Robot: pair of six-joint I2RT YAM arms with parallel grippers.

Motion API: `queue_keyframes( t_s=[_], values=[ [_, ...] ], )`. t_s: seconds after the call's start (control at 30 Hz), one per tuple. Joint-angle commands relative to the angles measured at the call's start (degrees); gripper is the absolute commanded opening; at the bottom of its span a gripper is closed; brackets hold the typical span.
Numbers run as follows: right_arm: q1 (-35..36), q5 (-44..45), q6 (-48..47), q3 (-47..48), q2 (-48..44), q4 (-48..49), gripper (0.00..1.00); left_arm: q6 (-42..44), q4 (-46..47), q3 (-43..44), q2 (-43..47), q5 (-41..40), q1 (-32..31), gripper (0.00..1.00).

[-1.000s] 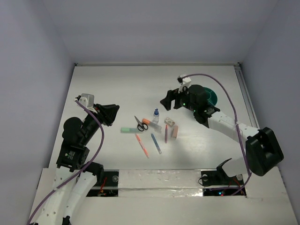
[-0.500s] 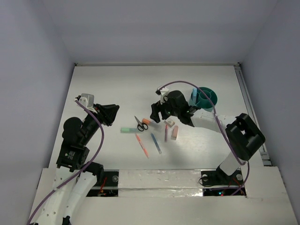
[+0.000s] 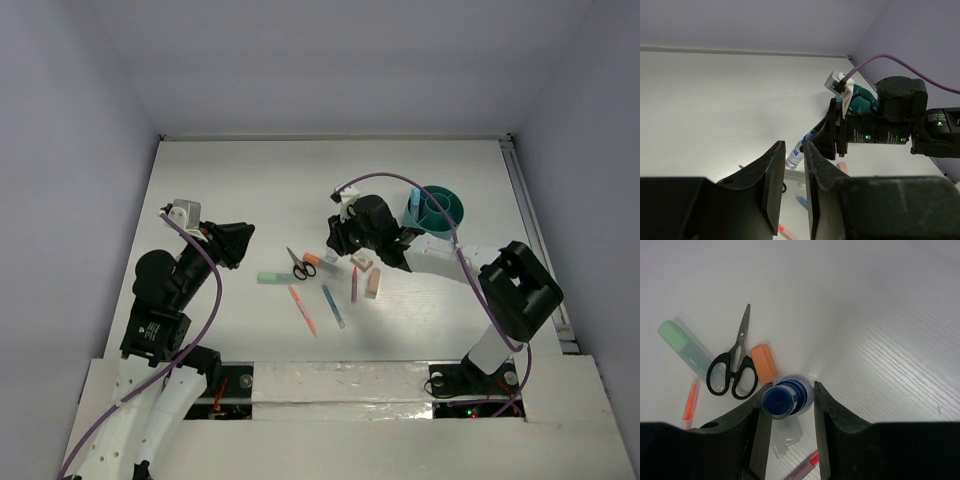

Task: Sort the stationery into containers
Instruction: Pick up the stationery from the center of the board.

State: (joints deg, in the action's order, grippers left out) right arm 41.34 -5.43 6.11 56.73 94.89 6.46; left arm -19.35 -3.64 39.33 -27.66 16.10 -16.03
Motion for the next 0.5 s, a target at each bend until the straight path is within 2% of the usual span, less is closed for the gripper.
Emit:
queue_keyframes(
  t_s=[0.0, 0.13, 0.3, 0.47],
  values=[
    [0.6, 4.1, 1.1, 2.1, -1.6, 4.3, 0.14, 0.2, 3.3, -0.1, 0.5, 0.9, 0.1, 0.19],
    [0.6, 9.5, 2.0, 3.2, -4.3, 7.9, 0.09, 0.0, 3.3, -0.2, 0.3, 0.7, 0.1, 0.19],
    [0.6, 20.7, -1.4, 6.0, -9.4, 5.6, 0.09, 0.1, 3.3, -0.2, 0.5, 0.9, 0.1, 0.19],
    [-5.1, 30.3, -2.3, 6.7, -14.7, 1.1, 0.08, 0.2, 3.3, -0.2, 1.2, 0.7, 0.1, 0.19]
  ],
)
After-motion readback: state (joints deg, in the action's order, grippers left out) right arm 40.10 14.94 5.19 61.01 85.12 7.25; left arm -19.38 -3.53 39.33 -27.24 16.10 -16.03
